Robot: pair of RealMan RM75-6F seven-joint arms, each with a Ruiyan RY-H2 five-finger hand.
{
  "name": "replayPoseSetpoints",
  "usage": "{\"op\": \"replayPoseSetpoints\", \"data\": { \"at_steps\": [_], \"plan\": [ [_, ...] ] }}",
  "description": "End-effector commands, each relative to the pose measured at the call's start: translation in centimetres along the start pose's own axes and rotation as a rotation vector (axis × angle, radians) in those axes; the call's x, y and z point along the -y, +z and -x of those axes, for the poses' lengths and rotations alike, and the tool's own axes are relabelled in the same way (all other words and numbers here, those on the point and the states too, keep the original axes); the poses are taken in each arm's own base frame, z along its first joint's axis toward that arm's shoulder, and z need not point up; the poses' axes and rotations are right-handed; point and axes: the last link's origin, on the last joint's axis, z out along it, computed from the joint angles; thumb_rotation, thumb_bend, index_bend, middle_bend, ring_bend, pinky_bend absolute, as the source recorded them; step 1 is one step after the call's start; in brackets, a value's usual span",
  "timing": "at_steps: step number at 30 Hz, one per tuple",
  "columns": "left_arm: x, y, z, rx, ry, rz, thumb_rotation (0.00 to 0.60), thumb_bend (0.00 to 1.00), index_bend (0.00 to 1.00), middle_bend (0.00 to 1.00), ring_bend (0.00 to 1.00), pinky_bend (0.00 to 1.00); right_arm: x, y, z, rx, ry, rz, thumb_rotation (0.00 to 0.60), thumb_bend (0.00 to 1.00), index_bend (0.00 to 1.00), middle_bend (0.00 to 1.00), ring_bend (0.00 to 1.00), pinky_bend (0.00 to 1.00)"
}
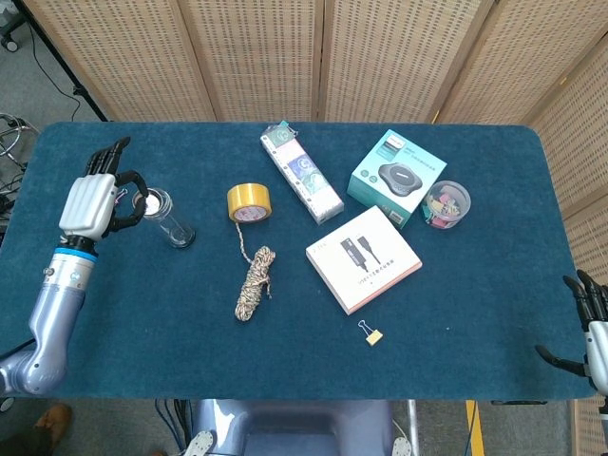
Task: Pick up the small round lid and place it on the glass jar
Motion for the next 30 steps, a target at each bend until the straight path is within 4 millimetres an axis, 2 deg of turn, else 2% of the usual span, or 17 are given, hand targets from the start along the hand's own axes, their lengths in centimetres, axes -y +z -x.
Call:
{"op": "replayPoseSetpoints", "data": {
  "at_steps": [1, 16, 30],
  "plan": [
    [0.3, 0.4, 0.4, 0.001, -0.015, 0.0, 0.6, 0.48, 0.62, 0.0, 0.0, 0.0, -0.1, 0.0, -0.1, -0.006, 0.0, 0.003, 0.6, 0.0, 0.0, 0.0, 0.0, 0.0],
    [2.1, 1.5, 2.0, 0.01, -0.022, -0.033, 0.6, 0.49, 0.62, 0.0, 0.0, 0.0, -0.4, 0.3, 0.2, 0.009, 0.006, 0.011, 0.6, 0.0, 0.0, 0.0, 0.0, 0.0],
    [2.0, 2.1, 2.9, 0.016, -0.052, -0.023, 0.6, 0.49, 0.62, 0.0, 0.0, 0.0, -0.4, 0.3, 0.3, 0.01, 0.009, 0.015, 0.6, 0.0, 0.0, 0.0, 0.0, 0.0]
  ]
}}
